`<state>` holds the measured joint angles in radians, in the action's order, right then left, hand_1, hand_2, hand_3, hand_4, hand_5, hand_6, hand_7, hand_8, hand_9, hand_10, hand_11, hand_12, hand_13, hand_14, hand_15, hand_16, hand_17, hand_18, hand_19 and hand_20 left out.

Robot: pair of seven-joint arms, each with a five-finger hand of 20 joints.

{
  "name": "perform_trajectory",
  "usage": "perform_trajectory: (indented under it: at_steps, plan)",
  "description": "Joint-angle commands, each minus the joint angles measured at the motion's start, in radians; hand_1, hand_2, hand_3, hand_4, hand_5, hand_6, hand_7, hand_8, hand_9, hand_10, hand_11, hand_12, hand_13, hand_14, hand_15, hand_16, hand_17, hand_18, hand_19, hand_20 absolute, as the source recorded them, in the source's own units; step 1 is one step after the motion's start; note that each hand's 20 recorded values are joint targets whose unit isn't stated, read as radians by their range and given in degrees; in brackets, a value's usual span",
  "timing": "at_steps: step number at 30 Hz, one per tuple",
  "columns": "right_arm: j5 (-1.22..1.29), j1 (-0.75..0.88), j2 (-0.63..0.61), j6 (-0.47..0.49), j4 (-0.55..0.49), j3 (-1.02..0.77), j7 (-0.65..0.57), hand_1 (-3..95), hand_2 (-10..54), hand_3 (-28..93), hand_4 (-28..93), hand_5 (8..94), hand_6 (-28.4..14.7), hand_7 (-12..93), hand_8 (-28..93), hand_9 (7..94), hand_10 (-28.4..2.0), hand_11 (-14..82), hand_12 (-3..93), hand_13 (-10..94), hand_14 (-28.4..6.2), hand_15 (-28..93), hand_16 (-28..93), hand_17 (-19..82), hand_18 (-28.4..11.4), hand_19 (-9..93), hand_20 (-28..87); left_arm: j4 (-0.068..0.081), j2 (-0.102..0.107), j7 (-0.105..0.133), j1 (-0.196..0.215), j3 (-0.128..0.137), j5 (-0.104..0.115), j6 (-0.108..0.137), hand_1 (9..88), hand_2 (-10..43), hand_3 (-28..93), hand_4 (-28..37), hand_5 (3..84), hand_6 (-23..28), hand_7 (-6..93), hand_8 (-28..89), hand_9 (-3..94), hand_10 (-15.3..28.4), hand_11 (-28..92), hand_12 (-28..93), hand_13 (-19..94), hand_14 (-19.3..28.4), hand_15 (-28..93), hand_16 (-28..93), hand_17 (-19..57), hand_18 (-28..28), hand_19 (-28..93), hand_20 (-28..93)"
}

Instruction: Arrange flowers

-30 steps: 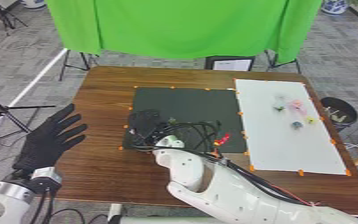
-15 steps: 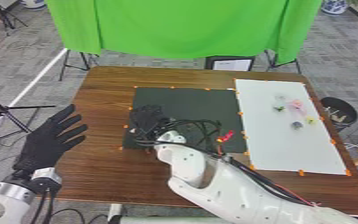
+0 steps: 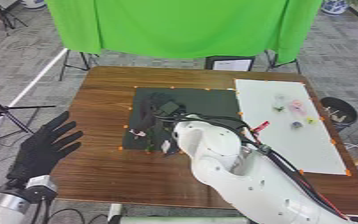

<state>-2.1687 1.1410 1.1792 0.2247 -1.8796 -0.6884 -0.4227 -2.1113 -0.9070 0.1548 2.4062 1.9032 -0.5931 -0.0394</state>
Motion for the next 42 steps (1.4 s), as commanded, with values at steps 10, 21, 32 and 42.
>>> perform_trajectory:
  at_steps: [10,21,32,42]
  plan:
    - [-0.036,0.253,-0.484,-0.052,-0.017,-0.46,-0.174,29.2,-9.5,88,-28,35.6,-5.4,32,-14,38.7,-12.8,32.9,26.2,47,-10.8,79,26,22,-21.6,82,55,-0.019,-0.035,0.014,0.049,0.025,-0.005,0.013,22.3,-5.2,68,-28.3,23.5,2.4,17.0,-10,21.6,10.6,12,20,18,15.7,22,2,-11.7,23.8,37,9]
    - [-0.133,0.406,-0.561,-0.003,0.026,-0.586,-0.185,28.0,-9.5,87,-28,35.5,-3.3,34,-15,39.8,-9.5,28.7,24.2,46,-10.8,78,23,20,-21.4,79,55,-0.027,-0.049,0.016,0.058,0.022,-0.005,0.019,22.3,-5.1,68,-28.3,23.4,2.4,17.2,-10,21.6,10.6,12,20,18,15.8,22,2,-11.7,23.8,37,9]
    - [-0.047,0.49,-0.581,0.006,0.008,-0.671,-0.197,27.4,-9.5,84,-28,47.7,-0.8,32,-16,53.2,-7.5,26.5,22.0,53,-9.4,76,27,22,-21.3,79,56,-0.025,-0.05,0.02,0.059,0.021,-0.004,0.022,22.2,-5.2,68,-28.3,23.4,2.4,17.2,-10,21.6,10.6,12,20,18,15.8,22,2,-11.7,23.8,37,9]
    - [-0.069,0.481,-0.582,-0.021,0.063,-0.634,-0.194,28.0,-9.5,85,-28,49.1,-0.3,32,-16,55.0,-8.2,25.9,21.9,55,-8.9,76,28,22,-21.2,80,56,-0.019,-0.044,0.018,0.051,0.016,-0.005,0.014,22.2,-5.0,68,-28.3,23.4,2.4,17.2,-10,21.5,10.6,12,20,18,15.8,22,2,-11.7,23.8,37,9]
